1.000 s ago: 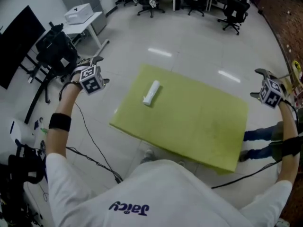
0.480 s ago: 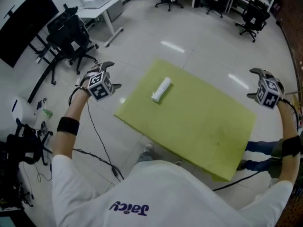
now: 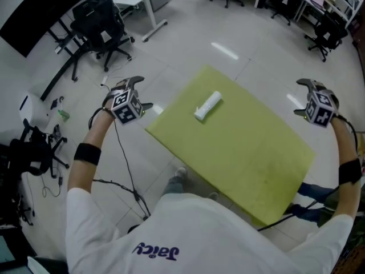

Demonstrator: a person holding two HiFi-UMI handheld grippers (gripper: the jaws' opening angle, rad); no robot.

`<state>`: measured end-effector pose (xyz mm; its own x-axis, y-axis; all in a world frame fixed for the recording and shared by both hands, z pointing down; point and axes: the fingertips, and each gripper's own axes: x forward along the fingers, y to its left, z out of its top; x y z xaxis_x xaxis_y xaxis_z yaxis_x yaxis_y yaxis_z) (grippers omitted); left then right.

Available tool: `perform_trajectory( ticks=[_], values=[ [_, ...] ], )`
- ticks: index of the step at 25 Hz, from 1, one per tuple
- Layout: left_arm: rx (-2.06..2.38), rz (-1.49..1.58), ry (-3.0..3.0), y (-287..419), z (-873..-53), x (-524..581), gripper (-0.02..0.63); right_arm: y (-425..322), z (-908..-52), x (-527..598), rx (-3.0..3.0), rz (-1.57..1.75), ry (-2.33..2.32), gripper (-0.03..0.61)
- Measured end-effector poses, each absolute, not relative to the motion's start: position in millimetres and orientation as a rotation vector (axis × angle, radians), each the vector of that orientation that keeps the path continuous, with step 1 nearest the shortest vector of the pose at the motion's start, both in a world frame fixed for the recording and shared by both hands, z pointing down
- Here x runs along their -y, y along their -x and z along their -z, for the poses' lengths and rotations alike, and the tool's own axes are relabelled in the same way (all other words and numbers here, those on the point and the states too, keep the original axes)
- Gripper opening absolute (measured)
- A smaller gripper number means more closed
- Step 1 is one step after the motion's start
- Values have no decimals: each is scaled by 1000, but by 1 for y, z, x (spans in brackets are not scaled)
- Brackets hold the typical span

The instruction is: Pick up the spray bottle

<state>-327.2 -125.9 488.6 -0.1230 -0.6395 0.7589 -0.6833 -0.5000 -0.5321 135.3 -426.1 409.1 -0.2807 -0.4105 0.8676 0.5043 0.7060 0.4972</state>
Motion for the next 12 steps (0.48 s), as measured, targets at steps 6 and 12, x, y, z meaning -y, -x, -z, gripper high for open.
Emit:
perform_trajectory(
  ticks=[6, 12],
  values=[
    [1575, -1644, -2044, 329, -503, 121, 456, -74, -434, 431, 1661, 905, 175, 477],
    [1623, -1486, -2052, 325, -516, 122, 456, -15, -466, 429, 1689, 911, 267, 477]
  ],
)
